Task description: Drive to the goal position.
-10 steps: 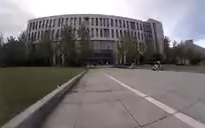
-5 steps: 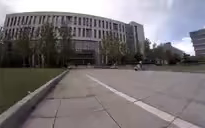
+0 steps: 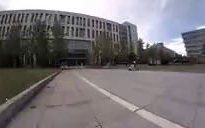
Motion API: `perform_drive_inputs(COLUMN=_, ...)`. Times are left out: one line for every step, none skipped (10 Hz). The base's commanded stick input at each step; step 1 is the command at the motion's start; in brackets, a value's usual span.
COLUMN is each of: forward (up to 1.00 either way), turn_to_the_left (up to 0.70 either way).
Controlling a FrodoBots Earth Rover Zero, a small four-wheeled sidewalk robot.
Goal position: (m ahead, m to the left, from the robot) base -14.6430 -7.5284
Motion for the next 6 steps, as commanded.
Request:
perform_drive_inputs(forward=0.70, turn_to_the_left=-0.31)
perform_drive_inputs(forward=0.70, turn_to_the_left=-0.31)
perform_drive_inputs(forward=0.70, turn_to_the_left=-0.31)
perform_drive_inputs(forward=0.70, turn_to_the_left=-0.31)
perform_drive_inputs(forward=0.70, turn_to_the_left=-0.31)
perform_drive_inputs(forward=0.70, turn_to_the_left=-0.31)
